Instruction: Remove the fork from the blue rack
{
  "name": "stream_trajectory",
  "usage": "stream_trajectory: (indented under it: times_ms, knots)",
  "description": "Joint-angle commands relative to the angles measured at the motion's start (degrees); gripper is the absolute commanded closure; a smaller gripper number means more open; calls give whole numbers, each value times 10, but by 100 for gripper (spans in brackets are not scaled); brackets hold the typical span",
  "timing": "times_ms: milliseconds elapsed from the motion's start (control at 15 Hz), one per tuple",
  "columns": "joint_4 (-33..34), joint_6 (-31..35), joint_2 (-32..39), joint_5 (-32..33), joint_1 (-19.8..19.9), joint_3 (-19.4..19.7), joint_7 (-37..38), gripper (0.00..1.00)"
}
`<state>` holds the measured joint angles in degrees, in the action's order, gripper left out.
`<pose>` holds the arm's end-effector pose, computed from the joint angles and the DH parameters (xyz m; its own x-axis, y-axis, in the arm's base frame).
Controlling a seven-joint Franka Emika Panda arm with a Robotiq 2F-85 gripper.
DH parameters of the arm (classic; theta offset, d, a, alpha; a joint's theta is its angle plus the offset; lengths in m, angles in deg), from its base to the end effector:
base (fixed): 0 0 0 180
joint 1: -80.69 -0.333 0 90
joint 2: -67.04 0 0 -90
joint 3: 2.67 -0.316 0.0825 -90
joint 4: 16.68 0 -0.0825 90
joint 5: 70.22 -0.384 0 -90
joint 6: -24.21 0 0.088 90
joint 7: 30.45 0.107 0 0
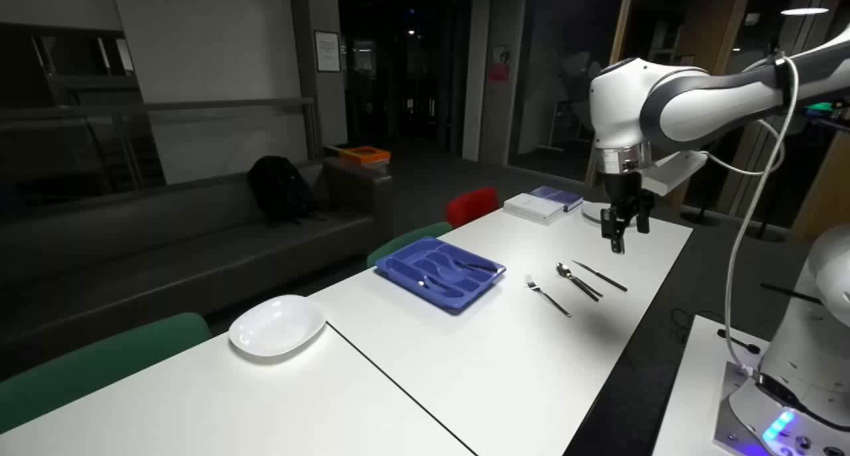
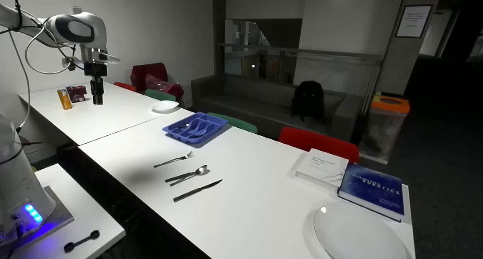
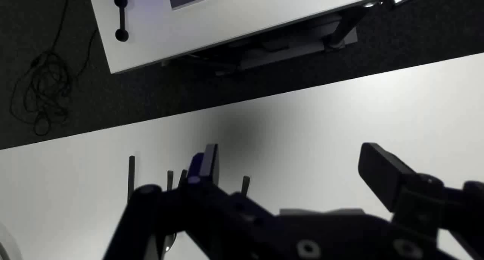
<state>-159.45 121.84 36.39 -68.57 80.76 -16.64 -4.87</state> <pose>0.3465 0.0855 0.4480 0.9501 -0.2607 -0.1713 -0.2146 -0.9448 0.2476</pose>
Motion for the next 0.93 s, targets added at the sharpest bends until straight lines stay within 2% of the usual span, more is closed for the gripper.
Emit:
stream_trajectory:
  times_ms: [0, 600, 733, 867]
  knots:
    - [1, -1, 1, 4, -10, 9, 4, 0]
    - [7, 13, 14, -2, -6, 11, 11, 0]
    - [9, 41, 23, -5, -2, 15, 20, 0]
    - [9, 96, 38, 8, 5, 19, 22, 0]
